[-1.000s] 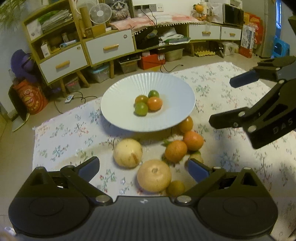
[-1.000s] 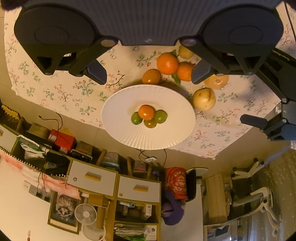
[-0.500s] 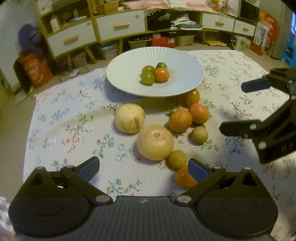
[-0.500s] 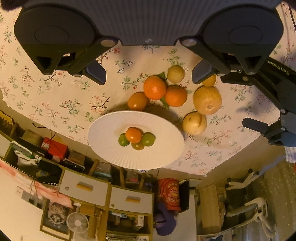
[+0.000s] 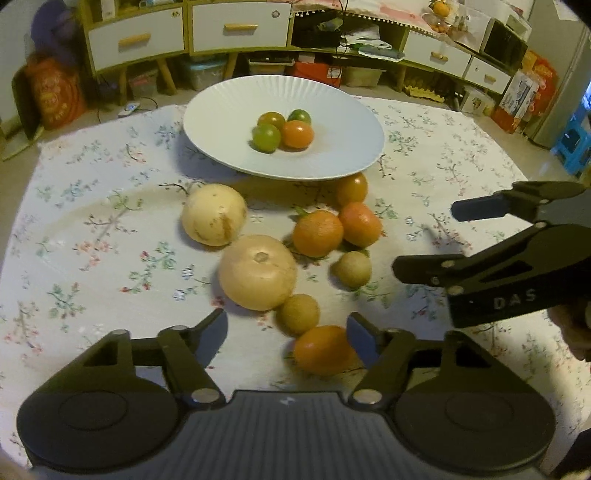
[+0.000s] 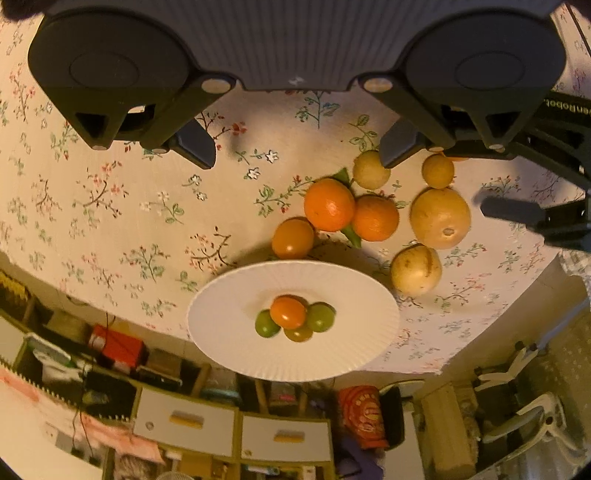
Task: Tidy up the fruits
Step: 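Lower the left gripper onto a small yellow-green citrus and close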
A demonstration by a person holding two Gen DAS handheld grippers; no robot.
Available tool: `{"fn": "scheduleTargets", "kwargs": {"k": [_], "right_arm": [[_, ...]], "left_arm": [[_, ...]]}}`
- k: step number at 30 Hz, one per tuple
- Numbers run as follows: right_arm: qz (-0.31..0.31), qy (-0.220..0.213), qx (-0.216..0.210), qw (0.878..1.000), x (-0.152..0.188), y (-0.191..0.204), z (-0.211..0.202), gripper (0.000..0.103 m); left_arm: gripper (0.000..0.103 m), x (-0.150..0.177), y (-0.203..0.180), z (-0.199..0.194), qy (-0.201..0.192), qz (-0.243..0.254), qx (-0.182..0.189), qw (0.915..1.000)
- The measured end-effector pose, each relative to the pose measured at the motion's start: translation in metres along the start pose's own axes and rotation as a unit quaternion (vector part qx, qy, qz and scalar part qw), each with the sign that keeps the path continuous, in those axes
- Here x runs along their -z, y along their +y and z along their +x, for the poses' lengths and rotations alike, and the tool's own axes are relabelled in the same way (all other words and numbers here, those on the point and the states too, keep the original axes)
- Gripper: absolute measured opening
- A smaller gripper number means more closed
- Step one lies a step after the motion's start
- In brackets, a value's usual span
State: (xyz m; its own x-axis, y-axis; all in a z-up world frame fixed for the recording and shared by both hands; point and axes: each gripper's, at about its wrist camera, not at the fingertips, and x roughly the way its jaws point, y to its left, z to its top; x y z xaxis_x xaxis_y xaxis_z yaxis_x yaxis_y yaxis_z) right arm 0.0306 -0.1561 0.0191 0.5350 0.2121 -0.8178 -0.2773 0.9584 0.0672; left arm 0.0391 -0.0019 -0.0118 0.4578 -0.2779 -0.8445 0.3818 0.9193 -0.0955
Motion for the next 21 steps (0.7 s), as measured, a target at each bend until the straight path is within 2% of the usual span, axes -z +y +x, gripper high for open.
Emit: {"fn": "scheduleTargets", "kwargs": {"k": [4, 8, 14, 17, 21], "right_arm": [[0.005, 0.008, -0.003, 1.000, -0.0005, -0.0015, 0.0023, 0.093], [0.016, 0.014, -0.011, 1.000, -0.0022, -0.0046, 0.0034, 0.088], [0.027, 0.024, -0.024, 0.999, -0.0037, -0.0075, 0.0055, 0.074], [0.029, 0.026, -0.030, 0.999, -0.0042, -0.0065, 0.0057, 0.068], [0.034, 0.029, -0.039, 0.998, -0.0046, -0.0055, 0.0064, 0.062]], "left_arm": [[0.044, -0.0023, -0.0047, 0.0051, 0.008, -0.009, 0.011, 0.9999], [0.037, -0.0043, -0.0068, 0.0071, 0.006, -0.013, 0.012, 0.9998], [0.024, -0.0089, -0.0021, 0.0106, 0.006, -0.040, 0.018, 0.9990], [0.011, -0.0098, -0.0022, 0.0112, 0.003, -0.033, 0.013, 0.9994], [0.010, -0.0089, 0.0026, 0.0107, 0.004, -0.041, 0.019, 0.9990]]}}
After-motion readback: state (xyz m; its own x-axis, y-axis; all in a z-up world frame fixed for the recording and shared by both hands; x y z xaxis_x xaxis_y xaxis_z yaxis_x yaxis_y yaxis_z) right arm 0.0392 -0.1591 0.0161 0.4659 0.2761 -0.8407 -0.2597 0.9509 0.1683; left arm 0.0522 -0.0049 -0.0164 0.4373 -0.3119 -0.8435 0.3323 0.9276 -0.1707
